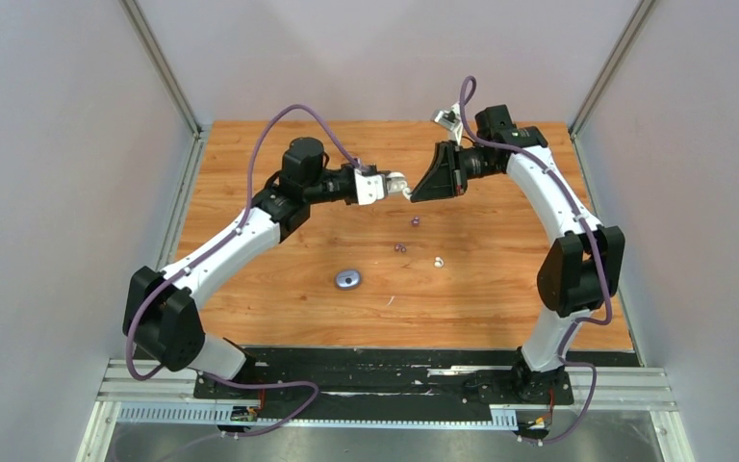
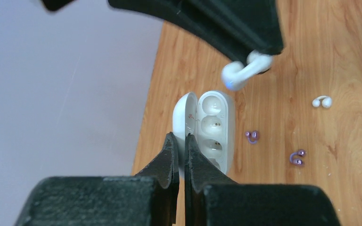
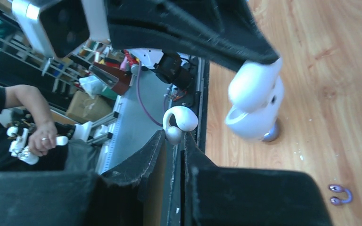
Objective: Insert the wireless bluetooth earbuds into the charging case
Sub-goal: Place the charging case at the center of the board.
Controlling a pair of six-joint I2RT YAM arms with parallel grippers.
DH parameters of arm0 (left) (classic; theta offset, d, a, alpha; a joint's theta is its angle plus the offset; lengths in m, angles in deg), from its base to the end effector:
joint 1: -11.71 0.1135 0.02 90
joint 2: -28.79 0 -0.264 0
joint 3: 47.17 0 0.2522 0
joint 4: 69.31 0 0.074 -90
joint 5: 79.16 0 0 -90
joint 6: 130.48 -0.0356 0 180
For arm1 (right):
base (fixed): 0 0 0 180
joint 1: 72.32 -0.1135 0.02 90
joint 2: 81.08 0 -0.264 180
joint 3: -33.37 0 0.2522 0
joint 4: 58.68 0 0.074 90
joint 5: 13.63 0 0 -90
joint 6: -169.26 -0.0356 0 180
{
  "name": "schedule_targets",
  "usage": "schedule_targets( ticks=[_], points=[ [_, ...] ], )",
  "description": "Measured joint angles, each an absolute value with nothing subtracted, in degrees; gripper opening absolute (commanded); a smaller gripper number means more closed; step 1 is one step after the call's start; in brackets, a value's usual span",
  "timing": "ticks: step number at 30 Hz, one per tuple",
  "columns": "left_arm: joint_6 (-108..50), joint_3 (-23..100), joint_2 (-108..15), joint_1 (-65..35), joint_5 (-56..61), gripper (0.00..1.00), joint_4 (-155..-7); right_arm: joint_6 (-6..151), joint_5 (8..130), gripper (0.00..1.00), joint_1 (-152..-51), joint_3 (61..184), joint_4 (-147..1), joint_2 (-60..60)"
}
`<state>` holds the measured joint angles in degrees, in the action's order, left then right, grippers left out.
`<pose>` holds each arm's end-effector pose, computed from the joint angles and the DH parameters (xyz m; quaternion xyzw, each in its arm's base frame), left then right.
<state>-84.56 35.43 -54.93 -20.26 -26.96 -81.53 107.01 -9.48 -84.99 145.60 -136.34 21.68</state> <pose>0.2791 -0.1999 0.3474 0.6154 0.4609 -0.1908 0.6103 0.3391 0.1126 0.3414 -0.3693 0.6302 0.6448 0.2251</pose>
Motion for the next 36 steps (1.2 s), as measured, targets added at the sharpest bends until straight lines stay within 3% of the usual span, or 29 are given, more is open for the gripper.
schedule_targets(
  ticks=[14, 36],
  points=[
    [-94.3, 35.8, -54.3, -24.7, -22.5, 0.0, -86.2, 77.6, -11.2, 0.0, -86.4, 143.4, -118.9, 24.3],
    [-96.5, 37.6, -53.3, -24.9, -19.9, 0.0, -88.6, 64.7, -10.0, 0.0, -86.4, 140.7, -112.8, 25.2]
  ],
)
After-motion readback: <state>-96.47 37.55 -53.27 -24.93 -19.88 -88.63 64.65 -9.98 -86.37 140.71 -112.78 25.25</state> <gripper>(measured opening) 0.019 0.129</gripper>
